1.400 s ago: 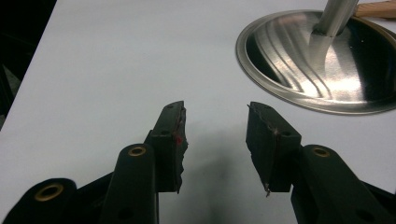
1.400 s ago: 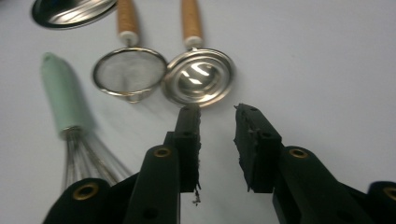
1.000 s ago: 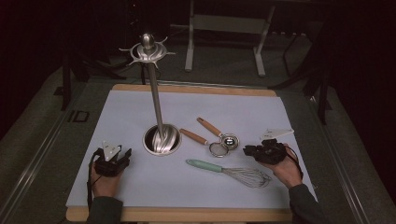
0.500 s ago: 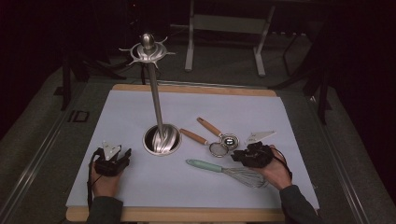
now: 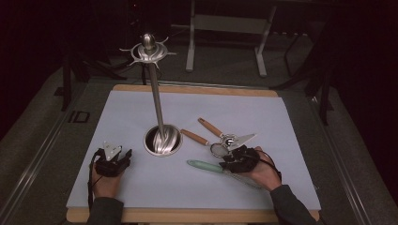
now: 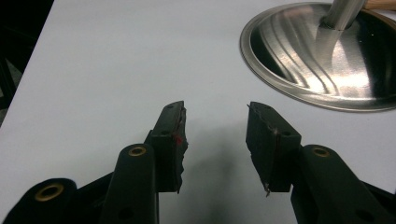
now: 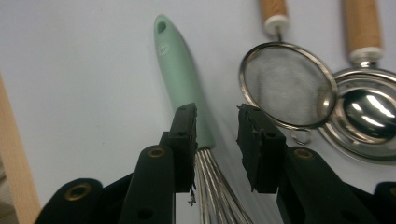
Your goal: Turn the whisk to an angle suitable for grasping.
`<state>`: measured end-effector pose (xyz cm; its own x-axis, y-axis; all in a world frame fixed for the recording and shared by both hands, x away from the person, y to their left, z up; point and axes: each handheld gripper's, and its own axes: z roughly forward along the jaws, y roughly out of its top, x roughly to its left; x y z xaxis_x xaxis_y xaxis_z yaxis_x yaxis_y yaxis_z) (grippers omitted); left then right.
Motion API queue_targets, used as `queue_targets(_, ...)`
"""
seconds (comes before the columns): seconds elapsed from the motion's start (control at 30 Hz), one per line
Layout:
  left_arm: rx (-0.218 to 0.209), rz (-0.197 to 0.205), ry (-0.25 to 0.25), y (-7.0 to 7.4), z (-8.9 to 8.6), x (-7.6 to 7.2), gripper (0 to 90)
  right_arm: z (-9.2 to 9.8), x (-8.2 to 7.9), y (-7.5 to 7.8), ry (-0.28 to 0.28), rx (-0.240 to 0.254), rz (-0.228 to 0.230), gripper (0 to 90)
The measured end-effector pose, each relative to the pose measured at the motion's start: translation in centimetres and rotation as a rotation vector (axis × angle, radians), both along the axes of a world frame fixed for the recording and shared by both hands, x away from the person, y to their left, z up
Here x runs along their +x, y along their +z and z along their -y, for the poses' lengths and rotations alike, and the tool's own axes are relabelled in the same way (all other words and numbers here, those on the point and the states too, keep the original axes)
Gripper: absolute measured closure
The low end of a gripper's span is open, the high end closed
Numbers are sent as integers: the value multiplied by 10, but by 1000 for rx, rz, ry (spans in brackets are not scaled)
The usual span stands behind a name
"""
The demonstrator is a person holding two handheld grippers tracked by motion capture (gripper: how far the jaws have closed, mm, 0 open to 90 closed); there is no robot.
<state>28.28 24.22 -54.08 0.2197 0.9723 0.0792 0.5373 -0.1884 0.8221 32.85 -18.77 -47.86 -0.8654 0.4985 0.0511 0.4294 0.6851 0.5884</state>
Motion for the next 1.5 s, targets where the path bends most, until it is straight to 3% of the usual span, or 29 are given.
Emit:
queue_targets(0.27, 1, -3, 1, 0, 0, 0, 578, -19, 3, -13, 30, -83, -19, 622)
queue_targets(0.37, 2, -3, 1, 0, 0, 0, 578, -24, 3, -18, 39, -106, -43, 620)
queue_targets(0.5, 3, -3, 1, 0, 0, 0, 578, -28, 3, -22, 59, -142, -42, 644)
queue_targets(0.67, 3, -4, 0, 0, 0, 0, 579, -25, 10, -20, -7, -161, -16, 666)
queue_targets(0.77, 5, -5, 0, 0, 0, 0, 578, -21, 15, -19, -26, -147, -51, 665)
queue_targets(0.87, 7, -5, 0, 0, 0, 0, 579, -20, 22, -17, -17, -156, -125, 660)
queue_targets(1.03, 8, -6, 1, 0, 0, 0, 578, -25, 32, -14, 22, -235, -205, 654)
queue_targets(1.27, 9, -6, 1, 0, 0, 0, 579, -34, 37, -19, 67, -327, -238, 661)
queue_targets(1.5, 11, -7, 1, 0, 1, 1, 578, -36, 35, -19, 78, -343, -219, 682)
